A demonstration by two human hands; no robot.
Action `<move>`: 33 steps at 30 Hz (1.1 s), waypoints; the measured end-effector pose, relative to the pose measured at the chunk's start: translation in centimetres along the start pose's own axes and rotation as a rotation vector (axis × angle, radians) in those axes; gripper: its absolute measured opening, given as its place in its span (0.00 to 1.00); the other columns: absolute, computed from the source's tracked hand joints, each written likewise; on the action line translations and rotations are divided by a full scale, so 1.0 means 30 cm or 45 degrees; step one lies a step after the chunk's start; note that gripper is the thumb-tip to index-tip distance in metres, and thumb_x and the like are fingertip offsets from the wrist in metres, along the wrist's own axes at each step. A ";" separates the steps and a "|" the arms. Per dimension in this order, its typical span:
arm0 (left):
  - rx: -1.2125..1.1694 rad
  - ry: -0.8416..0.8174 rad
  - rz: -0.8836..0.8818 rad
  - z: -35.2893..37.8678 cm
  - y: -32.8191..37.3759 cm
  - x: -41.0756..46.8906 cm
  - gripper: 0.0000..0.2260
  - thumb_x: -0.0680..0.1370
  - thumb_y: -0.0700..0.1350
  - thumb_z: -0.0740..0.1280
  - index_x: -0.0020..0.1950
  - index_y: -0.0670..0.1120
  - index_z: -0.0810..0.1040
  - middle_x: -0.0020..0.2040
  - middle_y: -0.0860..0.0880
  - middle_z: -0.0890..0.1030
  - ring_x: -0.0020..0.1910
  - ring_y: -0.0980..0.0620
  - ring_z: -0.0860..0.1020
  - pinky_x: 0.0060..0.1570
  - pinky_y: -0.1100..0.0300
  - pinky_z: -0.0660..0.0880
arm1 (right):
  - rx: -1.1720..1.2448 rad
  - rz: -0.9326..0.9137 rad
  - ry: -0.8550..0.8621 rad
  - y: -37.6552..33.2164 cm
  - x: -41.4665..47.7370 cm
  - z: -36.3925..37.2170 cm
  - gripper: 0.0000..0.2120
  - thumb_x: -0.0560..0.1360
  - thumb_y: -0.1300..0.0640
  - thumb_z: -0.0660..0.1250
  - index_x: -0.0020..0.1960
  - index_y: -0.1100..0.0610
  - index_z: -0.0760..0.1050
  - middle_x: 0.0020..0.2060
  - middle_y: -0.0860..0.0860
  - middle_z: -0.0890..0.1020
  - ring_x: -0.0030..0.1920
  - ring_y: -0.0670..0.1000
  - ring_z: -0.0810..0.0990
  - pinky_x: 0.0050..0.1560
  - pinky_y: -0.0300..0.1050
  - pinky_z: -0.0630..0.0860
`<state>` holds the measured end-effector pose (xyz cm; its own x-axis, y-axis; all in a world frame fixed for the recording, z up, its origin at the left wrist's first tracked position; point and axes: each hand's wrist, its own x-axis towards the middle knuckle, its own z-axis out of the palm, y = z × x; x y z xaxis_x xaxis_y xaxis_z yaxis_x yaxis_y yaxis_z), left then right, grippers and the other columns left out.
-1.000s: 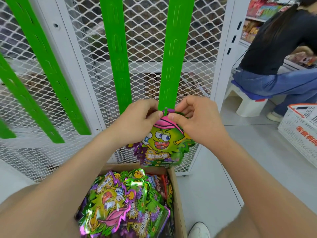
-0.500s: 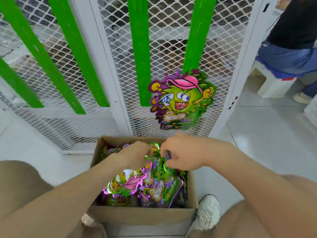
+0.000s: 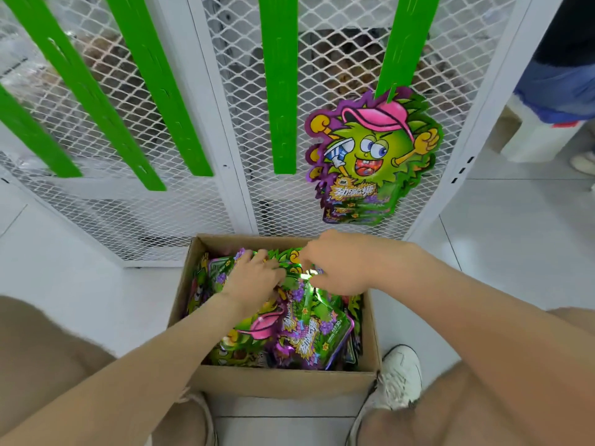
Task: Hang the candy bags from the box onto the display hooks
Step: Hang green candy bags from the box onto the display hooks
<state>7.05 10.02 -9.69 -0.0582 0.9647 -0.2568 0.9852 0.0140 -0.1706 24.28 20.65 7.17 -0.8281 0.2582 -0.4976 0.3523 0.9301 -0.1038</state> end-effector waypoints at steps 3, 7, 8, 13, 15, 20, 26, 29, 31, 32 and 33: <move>-0.505 0.117 0.019 -0.110 -0.048 0.011 0.12 0.80 0.54 0.71 0.60 0.51 0.77 0.55 0.48 0.83 0.61 0.45 0.78 0.64 0.48 0.71 | 0.041 -0.034 0.178 0.027 -0.016 -0.019 0.11 0.81 0.49 0.66 0.58 0.54 0.79 0.37 0.47 0.72 0.49 0.57 0.79 0.51 0.51 0.79; -1.248 0.237 0.018 -0.313 -0.101 -0.025 0.05 0.83 0.42 0.71 0.55 0.52 0.78 0.46 0.52 0.83 0.46 0.52 0.81 0.49 0.55 0.77 | 0.119 0.044 0.386 0.090 -0.067 -0.058 0.25 0.75 0.46 0.73 0.67 0.56 0.74 0.52 0.53 0.82 0.58 0.57 0.79 0.54 0.51 0.77; -1.390 0.294 0.000 -0.357 -0.109 -0.041 0.06 0.83 0.41 0.70 0.55 0.52 0.79 0.47 0.54 0.83 0.47 0.54 0.81 0.50 0.56 0.78 | 0.147 0.061 0.407 0.107 -0.086 -0.070 0.32 0.72 0.46 0.76 0.71 0.56 0.71 0.57 0.53 0.82 0.61 0.58 0.78 0.57 0.52 0.77; -1.962 0.544 -0.182 -0.518 -0.086 -0.130 0.10 0.85 0.39 0.67 0.54 0.54 0.81 0.47 0.55 0.86 0.49 0.53 0.84 0.49 0.56 0.81 | 0.499 0.169 0.640 0.197 -0.156 -0.141 0.29 0.74 0.51 0.78 0.71 0.55 0.74 0.50 0.51 0.83 0.50 0.48 0.82 0.51 0.41 0.77; -2.141 0.596 -0.262 -0.555 -0.068 -0.151 0.07 0.85 0.40 0.67 0.54 0.51 0.82 0.49 0.49 0.88 0.50 0.48 0.86 0.47 0.51 0.83 | 0.887 0.167 0.775 0.209 -0.170 -0.160 0.16 0.78 0.54 0.76 0.63 0.54 0.77 0.34 0.49 0.75 0.31 0.43 0.70 0.33 0.36 0.68; -2.401 0.589 -0.444 -0.648 -0.029 -0.166 0.05 0.83 0.38 0.70 0.58 0.43 0.82 0.47 0.45 0.88 0.42 0.47 0.87 0.38 0.50 0.85 | 1.151 0.041 1.086 0.203 -0.185 -0.184 0.05 0.84 0.54 0.67 0.60 0.50 0.78 0.30 0.55 0.71 0.32 0.49 0.65 0.33 0.47 0.63; -1.240 0.944 -0.367 -0.776 -0.018 -0.118 0.17 0.75 0.38 0.73 0.63 0.51 0.81 0.57 0.55 0.81 0.55 0.57 0.78 0.59 0.60 0.72 | 0.815 0.001 1.252 0.230 -0.254 -0.243 0.09 0.87 0.56 0.60 0.62 0.48 0.78 0.43 0.54 0.84 0.43 0.58 0.81 0.47 0.55 0.75; -0.916 1.082 -0.180 -0.907 0.000 -0.083 0.24 0.76 0.38 0.70 0.72 0.48 0.75 0.64 0.54 0.74 0.64 0.59 0.69 0.64 0.69 0.61 | 0.660 0.113 1.449 0.268 -0.262 -0.287 0.08 0.86 0.53 0.60 0.60 0.49 0.78 0.40 0.50 0.84 0.39 0.53 0.81 0.45 0.51 0.74; -0.953 1.076 -0.106 -0.985 0.015 -0.041 0.25 0.77 0.38 0.69 0.74 0.48 0.74 0.68 0.52 0.76 0.67 0.57 0.71 0.65 0.69 0.61 | 0.667 0.211 1.612 0.306 -0.250 -0.310 0.08 0.85 0.53 0.62 0.59 0.49 0.79 0.39 0.50 0.85 0.39 0.52 0.82 0.45 0.50 0.75; -0.997 1.044 -0.092 -1.019 0.025 -0.017 0.25 0.77 0.38 0.68 0.75 0.48 0.73 0.69 0.53 0.76 0.68 0.56 0.72 0.65 0.69 0.62 | 0.661 0.243 1.678 0.324 -0.242 -0.319 0.08 0.85 0.52 0.63 0.59 0.49 0.80 0.39 0.49 0.85 0.39 0.52 0.82 0.45 0.52 0.76; -1.047 1.005 -0.096 -1.048 0.034 0.011 0.26 0.77 0.37 0.68 0.75 0.48 0.73 0.69 0.54 0.77 0.69 0.55 0.73 0.64 0.68 0.62 | 0.639 0.270 1.723 0.338 -0.236 -0.325 0.08 0.85 0.52 0.63 0.58 0.49 0.80 0.40 0.48 0.85 0.40 0.52 0.82 0.45 0.53 0.77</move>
<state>13.09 18.60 19.95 -0.2903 0.8461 0.4470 0.8076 -0.0339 0.5887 29.47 30.80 18.03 -0.4112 0.6832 0.6035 0.3950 0.7302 -0.5575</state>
